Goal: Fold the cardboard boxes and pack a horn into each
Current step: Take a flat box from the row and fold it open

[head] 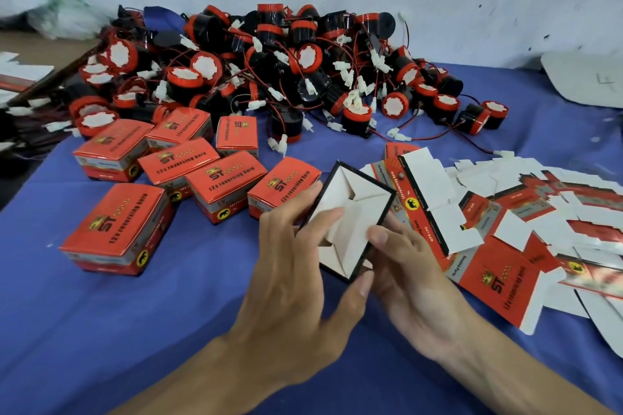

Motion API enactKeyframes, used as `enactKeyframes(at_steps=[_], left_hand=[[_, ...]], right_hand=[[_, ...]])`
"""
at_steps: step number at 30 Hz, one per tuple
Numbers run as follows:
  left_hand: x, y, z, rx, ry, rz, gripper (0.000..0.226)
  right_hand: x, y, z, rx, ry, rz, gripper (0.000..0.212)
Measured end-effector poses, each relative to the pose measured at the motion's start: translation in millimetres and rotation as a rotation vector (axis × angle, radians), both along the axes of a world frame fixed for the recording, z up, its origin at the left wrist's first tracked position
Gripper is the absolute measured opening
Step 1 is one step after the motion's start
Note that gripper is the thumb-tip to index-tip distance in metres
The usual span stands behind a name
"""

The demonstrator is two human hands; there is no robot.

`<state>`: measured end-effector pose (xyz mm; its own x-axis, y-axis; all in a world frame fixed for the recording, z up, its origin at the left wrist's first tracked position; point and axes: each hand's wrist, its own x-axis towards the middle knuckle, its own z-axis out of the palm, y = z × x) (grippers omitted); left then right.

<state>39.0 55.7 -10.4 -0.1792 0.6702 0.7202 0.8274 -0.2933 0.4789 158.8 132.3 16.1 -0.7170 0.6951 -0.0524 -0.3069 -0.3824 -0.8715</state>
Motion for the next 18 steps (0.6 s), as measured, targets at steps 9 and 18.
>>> enactKeyframes(at_steps=[9,18], left_hand=[[-4.8,3.1,-3.1,-0.003,-0.005,-0.042,0.046],[-2.6,3.0,-4.6,-0.027,-0.062,-0.051,0.046]], right_hand=[[-1.5,-4.1,-2.1,0.192,-0.101,-0.193,0.029],[1.0,-0.1,-2.2,0.128,-0.011,-0.092,0.040]])
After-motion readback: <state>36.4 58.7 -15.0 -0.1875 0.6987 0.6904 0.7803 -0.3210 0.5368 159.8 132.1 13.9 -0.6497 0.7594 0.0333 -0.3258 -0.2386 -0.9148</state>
